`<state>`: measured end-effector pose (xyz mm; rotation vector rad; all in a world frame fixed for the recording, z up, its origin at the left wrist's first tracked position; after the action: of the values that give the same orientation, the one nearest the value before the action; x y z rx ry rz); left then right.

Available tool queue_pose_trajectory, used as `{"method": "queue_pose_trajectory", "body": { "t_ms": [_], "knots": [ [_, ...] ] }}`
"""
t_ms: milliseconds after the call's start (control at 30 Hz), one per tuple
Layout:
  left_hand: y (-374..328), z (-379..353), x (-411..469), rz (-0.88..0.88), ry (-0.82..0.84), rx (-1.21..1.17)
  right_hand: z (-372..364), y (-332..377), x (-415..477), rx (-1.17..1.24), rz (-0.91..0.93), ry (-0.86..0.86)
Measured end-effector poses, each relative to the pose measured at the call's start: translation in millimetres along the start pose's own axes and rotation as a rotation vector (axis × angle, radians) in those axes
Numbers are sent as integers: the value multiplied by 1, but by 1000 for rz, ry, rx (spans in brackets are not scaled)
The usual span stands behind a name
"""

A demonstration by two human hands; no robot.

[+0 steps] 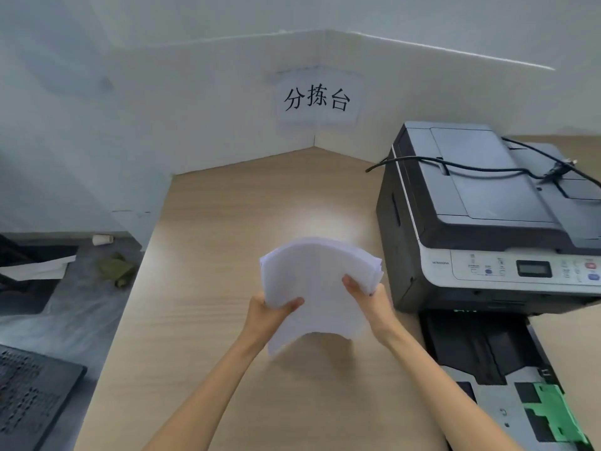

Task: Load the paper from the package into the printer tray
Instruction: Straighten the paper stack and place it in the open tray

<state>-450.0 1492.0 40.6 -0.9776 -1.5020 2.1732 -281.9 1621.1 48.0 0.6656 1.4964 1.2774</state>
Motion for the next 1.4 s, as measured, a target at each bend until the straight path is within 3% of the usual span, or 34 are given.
{"method": "queue_pose_trajectory", "body": {
  "t_ms": [133, 367, 533, 733, 867, 933, 1033, 1100, 1267, 1400],
  "knots": [
    [26, 0, -5, 9, 51, -53, 5, -34, 1, -27, -31, 9],
    [23, -2, -7, -109, 27, -74, 12, -31, -5, 41, 64, 90],
    [39, -1, -14, -54, 115, -99, 14, -53, -11, -28, -24, 190],
    [47, 4, -12, 31, -42, -91, 17, -40, -12, -54, -74, 202],
    [35, 17, -14, 73, -141, -323, 40, -21, -12, -115, -75, 310],
    [26, 24, -16, 49, -147, -449, 45, -18, -15, 6, -75, 328],
    [16, 18, -26, 106, -117, -653, 34, -15, -25, 420, -132, 299],
    [12, 5, -36, 144, -112, -754, 17, -8, -34, 514, -114, 272],
    [-6, -2, -68, 103, -84, -716, 0, 14, -42, 453, -2, 11],
    [-23, 54, -62, -9, 138, -724, 25, 22, -38, 388, 56, -20]
  ]
}}
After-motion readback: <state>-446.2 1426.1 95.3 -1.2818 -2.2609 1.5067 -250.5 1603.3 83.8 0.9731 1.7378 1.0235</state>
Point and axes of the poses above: each hand's wrist, its own x-axis towards the middle knuckle, its own z-axis out of the back of the hand, y = z × x, the point moved 2 cm from there along x, towards the middle knuckle, and after that the axes turned 10 degrees about -y, right-handed, at the moved point
